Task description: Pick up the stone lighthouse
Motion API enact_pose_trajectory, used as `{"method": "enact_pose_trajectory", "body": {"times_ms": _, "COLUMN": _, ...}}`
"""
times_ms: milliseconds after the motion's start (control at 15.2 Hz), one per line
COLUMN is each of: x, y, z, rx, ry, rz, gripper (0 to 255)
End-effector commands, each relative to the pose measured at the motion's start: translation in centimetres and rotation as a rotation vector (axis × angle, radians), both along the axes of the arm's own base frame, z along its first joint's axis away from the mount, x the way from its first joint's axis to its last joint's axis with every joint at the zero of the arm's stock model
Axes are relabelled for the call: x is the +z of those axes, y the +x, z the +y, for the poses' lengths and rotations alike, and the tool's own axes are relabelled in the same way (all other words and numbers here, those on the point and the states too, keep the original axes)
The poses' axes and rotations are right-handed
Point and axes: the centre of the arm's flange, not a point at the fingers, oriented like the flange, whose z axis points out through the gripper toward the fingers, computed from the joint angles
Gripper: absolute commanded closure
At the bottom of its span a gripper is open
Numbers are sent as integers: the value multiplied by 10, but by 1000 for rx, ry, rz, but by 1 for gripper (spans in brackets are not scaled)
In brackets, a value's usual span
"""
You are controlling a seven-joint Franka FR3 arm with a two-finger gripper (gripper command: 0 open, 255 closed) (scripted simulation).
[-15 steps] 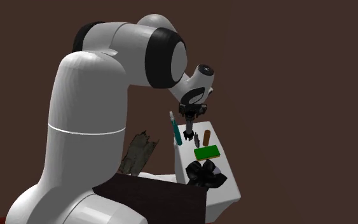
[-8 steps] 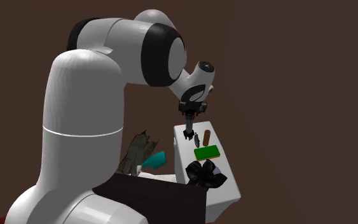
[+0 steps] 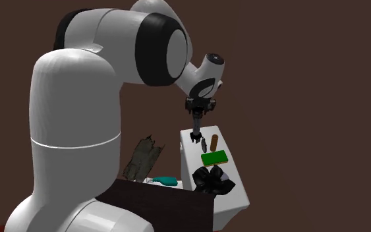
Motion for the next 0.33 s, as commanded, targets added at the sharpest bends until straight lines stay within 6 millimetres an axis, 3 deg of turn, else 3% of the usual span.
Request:
{"method": "enact_pose_trajectory", "body": {"times_ms": 0, "x": 11, "y": 0, "z": 1, "rx": 0, "ry": 0, "rz": 0, "gripper": 255}}
{"method": "enact_pose_trajectory", "body": {"times_ms": 264, "x": 22, "y": 0, "z": 1, "rx": 0, "ry": 0, "rz": 0, "gripper": 255}}
